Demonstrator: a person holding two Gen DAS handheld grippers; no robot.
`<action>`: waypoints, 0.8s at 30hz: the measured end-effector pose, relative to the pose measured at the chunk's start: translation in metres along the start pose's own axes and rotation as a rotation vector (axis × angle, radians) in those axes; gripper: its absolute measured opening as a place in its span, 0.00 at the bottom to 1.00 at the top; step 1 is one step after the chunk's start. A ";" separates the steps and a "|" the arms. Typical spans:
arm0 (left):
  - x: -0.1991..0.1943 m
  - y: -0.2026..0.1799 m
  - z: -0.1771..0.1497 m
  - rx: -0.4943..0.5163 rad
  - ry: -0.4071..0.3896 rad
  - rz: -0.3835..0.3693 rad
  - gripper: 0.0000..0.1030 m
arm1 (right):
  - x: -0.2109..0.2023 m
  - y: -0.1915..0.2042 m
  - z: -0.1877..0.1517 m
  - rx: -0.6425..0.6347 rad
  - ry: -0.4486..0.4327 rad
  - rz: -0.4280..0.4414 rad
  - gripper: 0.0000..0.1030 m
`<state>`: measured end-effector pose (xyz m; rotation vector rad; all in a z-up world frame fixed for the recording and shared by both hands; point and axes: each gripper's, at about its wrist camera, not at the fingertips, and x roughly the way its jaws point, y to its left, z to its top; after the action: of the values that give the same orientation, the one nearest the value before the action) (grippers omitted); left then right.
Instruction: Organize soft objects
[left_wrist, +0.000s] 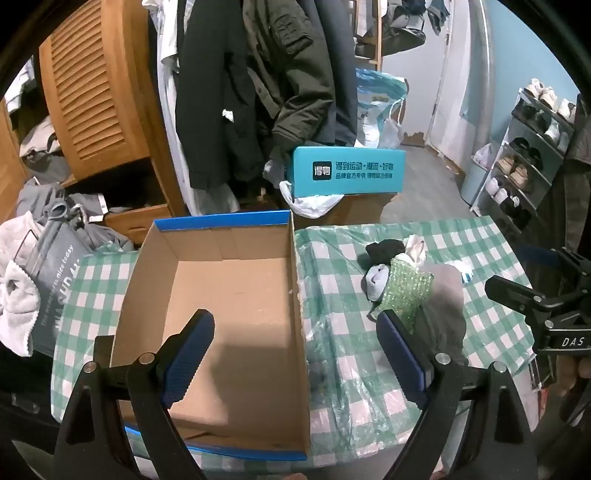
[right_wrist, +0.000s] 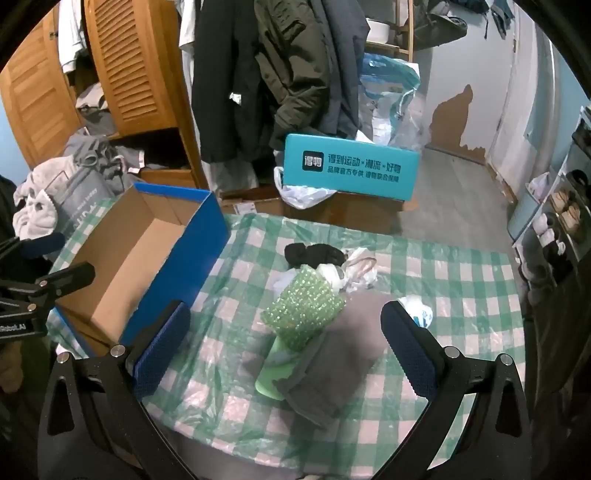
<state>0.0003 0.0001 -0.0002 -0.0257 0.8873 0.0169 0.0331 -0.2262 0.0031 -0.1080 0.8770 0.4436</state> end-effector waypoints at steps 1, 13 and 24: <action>0.000 0.000 0.000 0.001 -0.005 -0.001 0.88 | 0.000 0.000 0.000 -0.001 0.000 -0.002 0.98; 0.003 -0.004 -0.006 -0.007 -0.001 -0.014 0.88 | -0.003 0.000 -0.001 -0.004 -0.002 -0.002 0.98; 0.006 -0.008 -0.009 -0.013 0.003 -0.028 0.88 | -0.001 0.002 -0.003 -0.007 0.001 -0.003 0.98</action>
<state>-0.0031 -0.0078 -0.0104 -0.0502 0.8896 -0.0040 0.0295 -0.2259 0.0021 -0.1160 0.8762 0.4438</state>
